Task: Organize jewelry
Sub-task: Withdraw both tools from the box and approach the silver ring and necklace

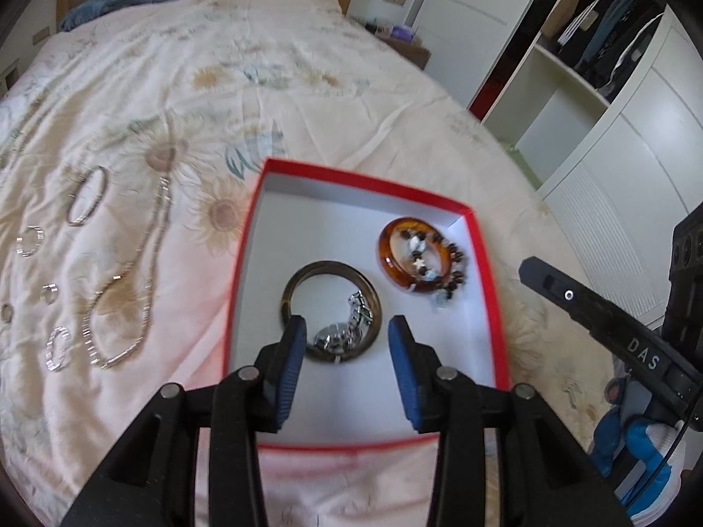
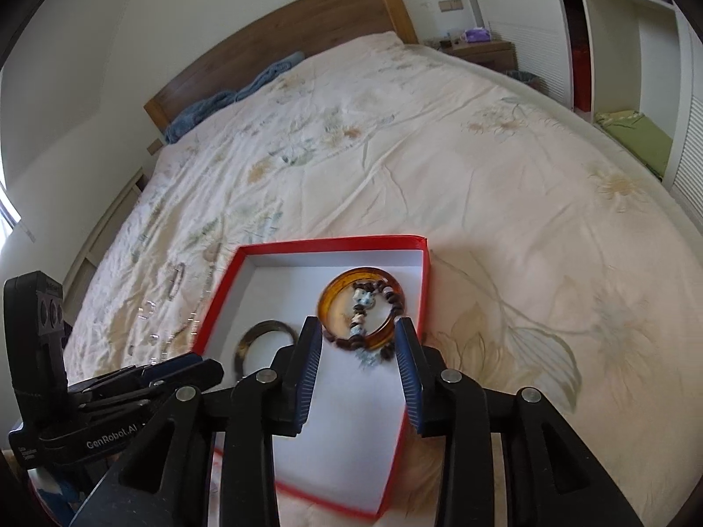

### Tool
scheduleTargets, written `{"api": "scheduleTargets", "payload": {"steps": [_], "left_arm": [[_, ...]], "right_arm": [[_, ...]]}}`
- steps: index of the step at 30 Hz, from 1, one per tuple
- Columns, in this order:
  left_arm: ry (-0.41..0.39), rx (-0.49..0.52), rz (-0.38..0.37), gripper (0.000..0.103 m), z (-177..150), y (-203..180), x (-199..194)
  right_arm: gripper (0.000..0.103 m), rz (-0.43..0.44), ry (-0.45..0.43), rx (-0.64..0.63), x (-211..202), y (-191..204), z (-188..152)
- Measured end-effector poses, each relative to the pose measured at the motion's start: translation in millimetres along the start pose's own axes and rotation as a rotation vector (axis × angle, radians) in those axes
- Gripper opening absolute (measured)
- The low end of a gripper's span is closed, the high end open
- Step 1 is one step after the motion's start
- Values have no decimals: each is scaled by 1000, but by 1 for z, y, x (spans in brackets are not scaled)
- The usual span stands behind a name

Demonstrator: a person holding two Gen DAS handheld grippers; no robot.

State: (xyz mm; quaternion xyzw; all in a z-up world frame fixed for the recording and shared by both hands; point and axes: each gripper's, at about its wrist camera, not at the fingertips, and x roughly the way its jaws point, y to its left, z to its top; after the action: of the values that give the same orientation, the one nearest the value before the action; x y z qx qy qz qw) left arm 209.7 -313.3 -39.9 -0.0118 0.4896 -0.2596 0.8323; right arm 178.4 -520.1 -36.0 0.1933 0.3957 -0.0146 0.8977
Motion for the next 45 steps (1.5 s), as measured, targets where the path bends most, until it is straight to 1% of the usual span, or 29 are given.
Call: {"api": "scheduleTargets", "payload": {"steps": [3, 4, 9, 12, 15, 19, 22, 24, 27, 32, 34, 37, 42, 45], "left_arm": [[-46, 15, 23, 37, -10, 0, -29], [-57, 22, 34, 37, -15, 2, -45], [-77, 9, 66, 37, -42, 23, -98], [-108, -17, 97, 37, -64, 45, -135], [-155, -72, 134, 37, -85, 75, -177], [-214, -131, 185, 37, -111, 112, -226], [-253, -171, 211, 37, -126, 135, -256], [-284, -195, 243, 37, -139, 151, -280], [-328, -226, 263, 37, -157, 166, -308], [-416, -258, 300, 37, -182, 176, -349], [-452, -271, 308, 37, -192, 178, -364], [-484, -288, 300, 37, -202, 182, -380], [-507, -299, 314, 37, -208, 184, -392], [-489, -300, 321, 37, -208, 186, -389]], "right_arm": [[35, 17, -27, -6, -26, 14, -7], [35, 24, -36, -8, -35, 19, -9], [35, 73, -84, -34, -78, 56, -22], [36, 106, -110, -57, -103, 80, -33], [39, 134, -132, -78, -123, 103, -44], [40, 167, -153, -103, -145, 129, -57], [40, 189, -165, -125, -160, 148, -68], [40, 199, -172, -144, -171, 162, -76], [40, 216, -189, -176, -189, 182, -87], [40, 251, -222, -238, -220, 214, -105], [40, 263, -235, -261, -230, 226, -111], [44, 283, -257, -293, -244, 241, -118], [44, 305, -275, -321, -255, 253, -123], [44, 311, -269, -325, -251, 255, -124]]}}
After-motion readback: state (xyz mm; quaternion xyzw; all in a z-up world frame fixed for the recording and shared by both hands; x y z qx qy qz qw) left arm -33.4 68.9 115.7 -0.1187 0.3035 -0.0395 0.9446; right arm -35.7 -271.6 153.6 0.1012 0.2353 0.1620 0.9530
